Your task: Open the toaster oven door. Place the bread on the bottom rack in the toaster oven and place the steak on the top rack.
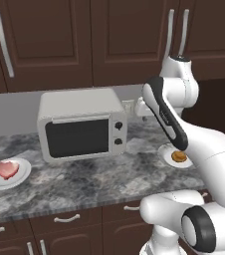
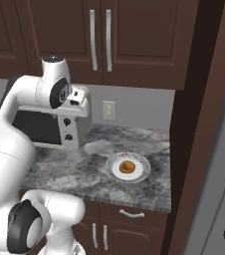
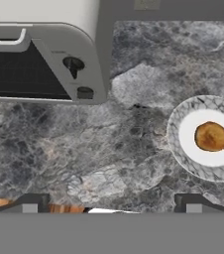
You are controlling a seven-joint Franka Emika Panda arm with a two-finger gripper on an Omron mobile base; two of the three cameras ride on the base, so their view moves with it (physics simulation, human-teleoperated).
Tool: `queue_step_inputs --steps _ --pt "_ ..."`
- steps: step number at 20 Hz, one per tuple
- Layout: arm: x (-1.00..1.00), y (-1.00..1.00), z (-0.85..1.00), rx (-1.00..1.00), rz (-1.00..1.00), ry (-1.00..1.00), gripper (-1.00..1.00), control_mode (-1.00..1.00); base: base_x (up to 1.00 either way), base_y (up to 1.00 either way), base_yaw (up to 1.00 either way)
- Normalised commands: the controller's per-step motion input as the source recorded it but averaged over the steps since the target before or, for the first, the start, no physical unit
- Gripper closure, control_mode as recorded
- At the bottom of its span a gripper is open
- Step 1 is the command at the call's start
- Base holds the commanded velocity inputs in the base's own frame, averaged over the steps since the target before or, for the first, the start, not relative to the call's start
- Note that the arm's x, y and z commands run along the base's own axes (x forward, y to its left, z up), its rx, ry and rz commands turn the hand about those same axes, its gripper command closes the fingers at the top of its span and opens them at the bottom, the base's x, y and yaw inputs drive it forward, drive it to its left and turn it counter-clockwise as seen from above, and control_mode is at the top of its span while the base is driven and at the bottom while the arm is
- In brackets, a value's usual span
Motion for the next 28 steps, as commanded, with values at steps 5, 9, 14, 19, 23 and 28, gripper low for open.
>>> queue_step_inputs --steps 5,9,14,19,23,28 --pt "-0.02 0.37 -0.15 -0.15 0.33 0.0 -1.0 -1.0 0.0 0.0 0.0" --pt "-0.04 0.54 -0.13 -0.23 0.39 0.0 -1.0 -1.0 0.0 0.0 0.0" --pt "-0.02 0.64 -0.07 -0.34 0.34 -0.05 -1.0 -1.0 0.0 0.0 0.0" --pt "-0.03 0.66 -0.09 -0.19 0.17 -0.15 -1.0 -1.0 0.0 0.0 0.0" --pt "0.0 0.55 -0.04 -0.12 0.12 -0.05 -1.0 -1.0 0.0 0.0 0.0" --pt "0.1 0.3 -0.06 -0.01 0.1 -0.14 -1.0 -1.0 0.0 0.0 0.0"
